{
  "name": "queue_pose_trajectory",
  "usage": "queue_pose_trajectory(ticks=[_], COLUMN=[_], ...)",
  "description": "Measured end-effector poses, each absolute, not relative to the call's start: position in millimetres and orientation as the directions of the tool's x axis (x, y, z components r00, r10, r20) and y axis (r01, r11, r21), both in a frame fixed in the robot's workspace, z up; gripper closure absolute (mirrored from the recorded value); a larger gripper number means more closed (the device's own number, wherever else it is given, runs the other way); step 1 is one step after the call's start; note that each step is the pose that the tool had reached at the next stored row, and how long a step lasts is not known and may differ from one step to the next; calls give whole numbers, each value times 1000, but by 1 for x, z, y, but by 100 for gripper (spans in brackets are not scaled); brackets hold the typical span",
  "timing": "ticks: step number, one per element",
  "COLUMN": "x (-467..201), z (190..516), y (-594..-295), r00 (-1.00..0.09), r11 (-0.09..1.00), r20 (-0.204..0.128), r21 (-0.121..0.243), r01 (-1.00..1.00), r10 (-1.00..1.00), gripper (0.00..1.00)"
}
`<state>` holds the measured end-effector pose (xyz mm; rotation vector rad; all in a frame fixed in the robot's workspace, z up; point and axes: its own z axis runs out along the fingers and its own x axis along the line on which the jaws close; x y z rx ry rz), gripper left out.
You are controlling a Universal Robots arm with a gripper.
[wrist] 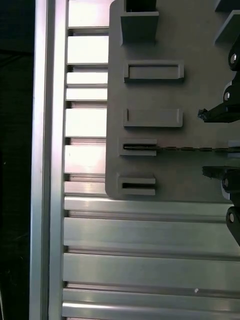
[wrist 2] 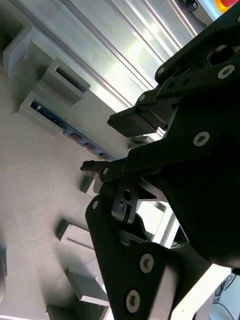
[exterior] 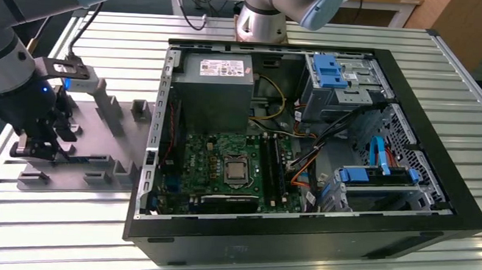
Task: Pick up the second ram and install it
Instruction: 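Pick up the second ram and move it above second insertion slot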
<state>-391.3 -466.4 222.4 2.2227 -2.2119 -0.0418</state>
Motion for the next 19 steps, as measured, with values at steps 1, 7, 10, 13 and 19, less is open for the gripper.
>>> queue_pose_trajectory(ticks=[1,7,10,13,19], x=[-391,-391,-391,-391,-392], z=[222,218,215,212,205], y=[-467,-468,-468,-469,-470], r00=[5,5,5,5,5], r11=[-5,-5,-5,-5,-5], r20=[-15,-15,-15,-15,-15], r21=[23,23,23,23,23], r01=[-1000,-1000,-1000,-1000,-1000], r10=[-1000,-1000,-1000,-1000,-1000], gripper=[53,53,53,53,53])
